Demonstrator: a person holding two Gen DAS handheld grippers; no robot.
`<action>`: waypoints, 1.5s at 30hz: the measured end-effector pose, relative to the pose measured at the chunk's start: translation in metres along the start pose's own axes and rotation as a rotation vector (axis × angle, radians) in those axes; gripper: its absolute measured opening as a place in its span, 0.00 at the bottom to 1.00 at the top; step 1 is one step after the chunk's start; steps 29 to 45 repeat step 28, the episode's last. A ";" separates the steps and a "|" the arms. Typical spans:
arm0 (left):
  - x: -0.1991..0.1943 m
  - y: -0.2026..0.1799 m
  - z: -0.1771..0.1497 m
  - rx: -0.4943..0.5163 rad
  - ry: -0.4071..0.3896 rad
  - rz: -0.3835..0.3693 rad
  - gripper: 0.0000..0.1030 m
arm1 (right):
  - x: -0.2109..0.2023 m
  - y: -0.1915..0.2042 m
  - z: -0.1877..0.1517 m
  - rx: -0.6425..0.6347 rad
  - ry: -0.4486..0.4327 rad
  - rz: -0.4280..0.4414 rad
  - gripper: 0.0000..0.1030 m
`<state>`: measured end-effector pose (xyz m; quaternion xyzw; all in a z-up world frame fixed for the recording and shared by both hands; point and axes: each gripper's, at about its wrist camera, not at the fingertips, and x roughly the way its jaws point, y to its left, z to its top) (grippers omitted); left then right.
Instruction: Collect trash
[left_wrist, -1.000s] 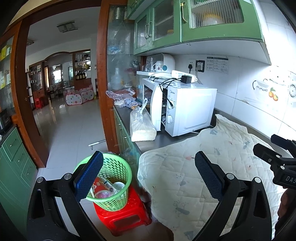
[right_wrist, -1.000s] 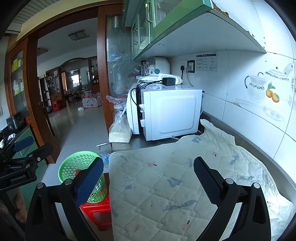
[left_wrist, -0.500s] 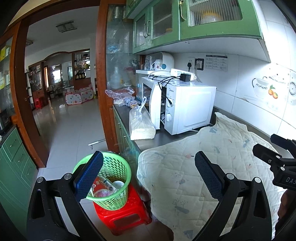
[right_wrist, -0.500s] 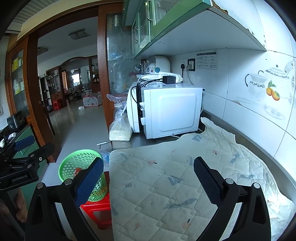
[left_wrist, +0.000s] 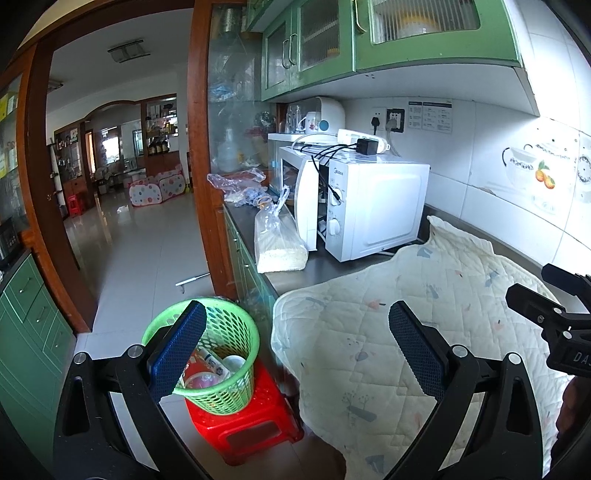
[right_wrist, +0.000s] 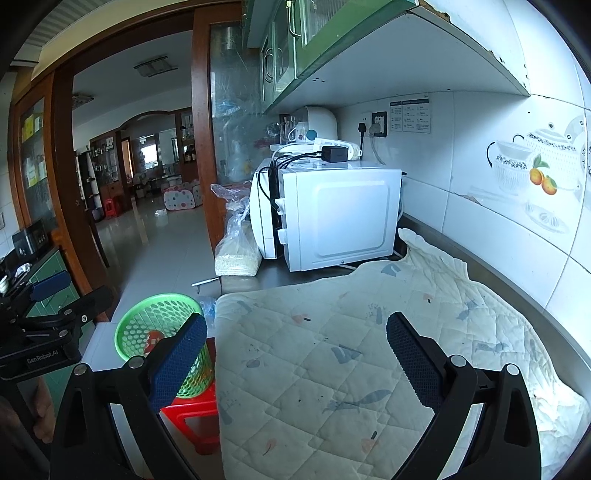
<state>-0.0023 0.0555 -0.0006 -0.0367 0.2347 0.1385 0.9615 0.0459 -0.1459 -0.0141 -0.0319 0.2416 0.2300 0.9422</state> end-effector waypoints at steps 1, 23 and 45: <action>0.000 0.000 -0.001 0.000 0.000 0.001 0.95 | 0.000 0.000 0.000 0.001 -0.001 0.001 0.92; 0.002 -0.004 -0.003 0.004 0.016 -0.026 0.95 | 0.002 -0.001 -0.003 -0.001 0.005 0.004 0.92; 0.001 -0.004 -0.002 0.004 0.017 -0.026 0.95 | 0.001 -0.001 -0.002 -0.002 0.006 0.004 0.92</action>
